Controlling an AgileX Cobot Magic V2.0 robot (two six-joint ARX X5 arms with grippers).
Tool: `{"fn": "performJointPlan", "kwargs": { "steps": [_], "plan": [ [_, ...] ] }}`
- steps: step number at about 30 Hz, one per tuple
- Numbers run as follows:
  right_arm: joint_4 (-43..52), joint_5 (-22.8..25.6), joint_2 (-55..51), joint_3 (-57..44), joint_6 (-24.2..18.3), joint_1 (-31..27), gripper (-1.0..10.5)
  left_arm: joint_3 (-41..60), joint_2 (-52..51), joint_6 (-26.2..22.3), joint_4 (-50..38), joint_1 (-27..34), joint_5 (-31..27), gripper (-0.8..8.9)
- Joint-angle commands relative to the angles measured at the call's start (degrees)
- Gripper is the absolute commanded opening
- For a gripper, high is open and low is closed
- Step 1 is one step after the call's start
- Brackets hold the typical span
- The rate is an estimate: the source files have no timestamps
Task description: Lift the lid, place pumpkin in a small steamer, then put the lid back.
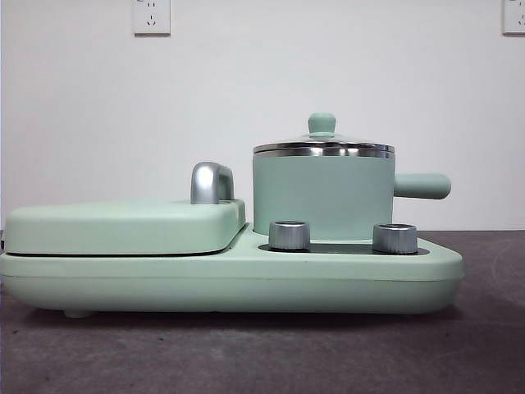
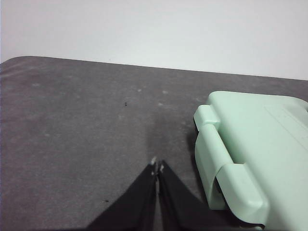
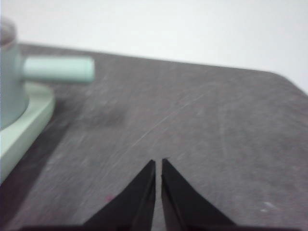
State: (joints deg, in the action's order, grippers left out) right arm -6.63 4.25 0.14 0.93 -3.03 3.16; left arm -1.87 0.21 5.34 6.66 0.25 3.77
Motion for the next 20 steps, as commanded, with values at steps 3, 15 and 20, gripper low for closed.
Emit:
{"fn": "performJointPlan", "kwargs": {
  "steps": [3,15,20],
  "plan": [
    [1.1,0.2,0.1,-0.2,1.0,-0.8,0.2,1.2,0.0,-0.6,-0.7,0.1,-0.1,0.07],
    [1.0,0.2,0.1,-0.2,2.3,-0.7,0.2,1.2,0.0,-0.6,-0.7,0.1,-0.1,0.07],
    [1.0,0.2,0.1,-0.2,2.2,-0.7,0.2,1.2,0.0,-0.6,-0.7,0.1,-0.1,0.07]
  ]
}}
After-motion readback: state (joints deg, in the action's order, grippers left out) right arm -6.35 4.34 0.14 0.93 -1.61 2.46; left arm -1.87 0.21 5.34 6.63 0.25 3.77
